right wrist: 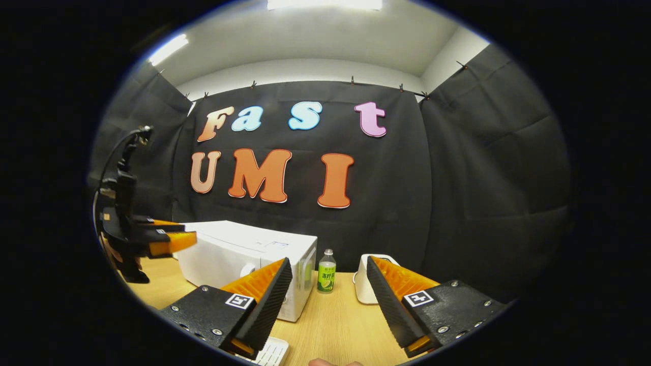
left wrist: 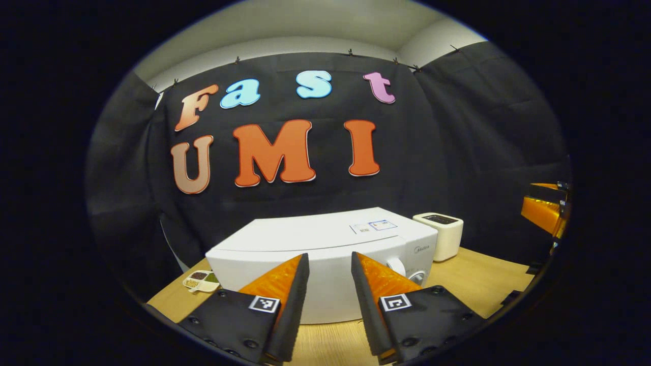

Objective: Open the microwave oven with the left hand, put the food in, and close the microwave oven.

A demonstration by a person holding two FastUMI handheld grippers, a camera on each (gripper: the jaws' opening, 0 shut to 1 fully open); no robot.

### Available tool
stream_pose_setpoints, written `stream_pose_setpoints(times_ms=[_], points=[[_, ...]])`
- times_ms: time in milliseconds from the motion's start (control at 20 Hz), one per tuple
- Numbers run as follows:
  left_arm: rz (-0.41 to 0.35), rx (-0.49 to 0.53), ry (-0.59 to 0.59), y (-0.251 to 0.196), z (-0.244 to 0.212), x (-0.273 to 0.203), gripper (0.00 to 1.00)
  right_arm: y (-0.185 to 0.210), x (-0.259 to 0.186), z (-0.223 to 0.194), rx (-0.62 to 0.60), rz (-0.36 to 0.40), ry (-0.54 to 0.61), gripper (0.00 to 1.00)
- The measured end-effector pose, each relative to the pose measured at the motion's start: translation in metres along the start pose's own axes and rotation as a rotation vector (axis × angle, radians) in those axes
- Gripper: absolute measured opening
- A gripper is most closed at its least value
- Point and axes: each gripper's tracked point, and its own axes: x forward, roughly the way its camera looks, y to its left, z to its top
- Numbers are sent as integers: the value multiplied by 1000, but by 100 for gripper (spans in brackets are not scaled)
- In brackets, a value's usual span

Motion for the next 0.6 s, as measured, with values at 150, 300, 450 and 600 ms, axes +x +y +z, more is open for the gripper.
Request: stream_pose_setpoints(times_ms=[150,300,450,600], points=[[75,15,-37,44,31,-28,82,12,9,32,21,19,-31,92],[121,-1,-35,81,49,-52,86,25,16,58,58,63,-43,92],[203,-11,-52,126,76,-73,91,35,20,82,57,95,-75,92],[289,10,-78,160,98,-91,98,39,22,104,39,93,-109,92]])
